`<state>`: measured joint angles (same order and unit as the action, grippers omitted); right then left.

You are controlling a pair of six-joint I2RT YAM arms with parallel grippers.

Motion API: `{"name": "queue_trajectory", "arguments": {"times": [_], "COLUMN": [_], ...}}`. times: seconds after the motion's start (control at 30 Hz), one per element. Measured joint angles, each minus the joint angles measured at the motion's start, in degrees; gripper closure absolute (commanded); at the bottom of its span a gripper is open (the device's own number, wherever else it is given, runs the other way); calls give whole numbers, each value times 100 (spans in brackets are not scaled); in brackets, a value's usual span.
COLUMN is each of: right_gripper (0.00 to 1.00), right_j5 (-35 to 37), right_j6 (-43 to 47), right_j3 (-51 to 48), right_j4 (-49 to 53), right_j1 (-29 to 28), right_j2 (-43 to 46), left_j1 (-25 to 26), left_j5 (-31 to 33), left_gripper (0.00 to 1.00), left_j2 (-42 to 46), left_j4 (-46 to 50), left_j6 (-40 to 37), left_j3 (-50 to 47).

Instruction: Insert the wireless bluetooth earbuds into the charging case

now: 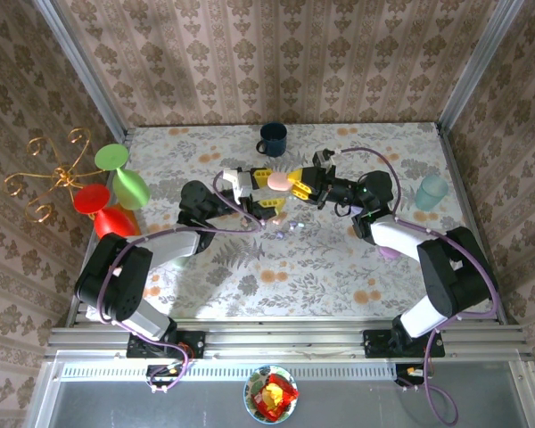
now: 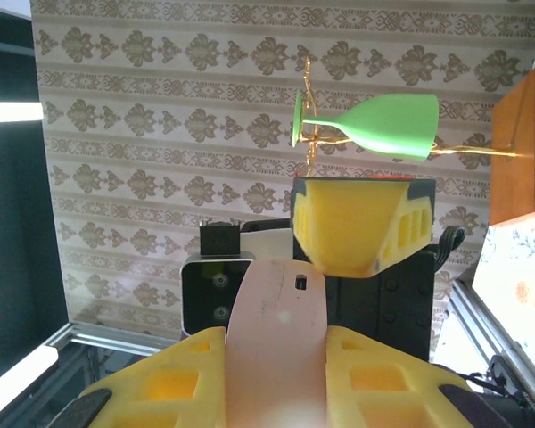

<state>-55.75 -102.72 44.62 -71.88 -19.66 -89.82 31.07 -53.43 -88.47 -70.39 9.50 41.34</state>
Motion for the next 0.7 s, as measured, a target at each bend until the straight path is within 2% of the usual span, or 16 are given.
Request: {"name": "queue_trajectory", "arguments": {"times": [0.17,0.43,0.7], "right_gripper": [97,97,95], "right_j5": [-55,-155,-173], "right_j6": [-68,-127,-146], "right_j3": [2,61,68], "right_j4": [-20,-50,-125], "right_j1": [-11,-15,-15], "right_j2": [-52,-105,-133], "left_j1": [-17,-42,-44], "left_j5": [9,0,-20], "left_gripper": [53,65,69], "left_j2": [0,0,0], "left_j4": [2,9,4], "left_j6": [24,66,83], "left_j3": [0,0,0]}}
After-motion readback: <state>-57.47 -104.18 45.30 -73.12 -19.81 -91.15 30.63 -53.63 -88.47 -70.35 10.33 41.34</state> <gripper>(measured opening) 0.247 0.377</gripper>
